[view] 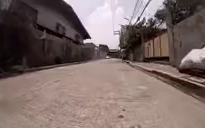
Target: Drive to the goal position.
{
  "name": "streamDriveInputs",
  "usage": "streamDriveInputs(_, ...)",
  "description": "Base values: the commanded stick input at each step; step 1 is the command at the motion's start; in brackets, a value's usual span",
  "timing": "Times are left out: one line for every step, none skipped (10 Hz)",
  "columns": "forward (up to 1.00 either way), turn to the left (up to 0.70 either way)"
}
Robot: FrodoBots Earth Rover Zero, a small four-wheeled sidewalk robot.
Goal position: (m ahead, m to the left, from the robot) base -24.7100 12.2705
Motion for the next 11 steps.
streamDriveInputs(0.0,1.0)
streamDriveInputs(0.0,1.0)
streamDriveInputs(0.0,1.0)
streamDriveInputs(0.0,1.0)
streamDriveInputs(0.0,1.0)
streamDriveInputs(0.0,1.0)
streamDriveInputs(0.0,1.0)
streamDriveInputs(0.0,1.0)
streamDriveInputs(0.0,1.0)
streamDriveInputs(0.0,1.0)
streamDriveInputs(0.0,1.0)
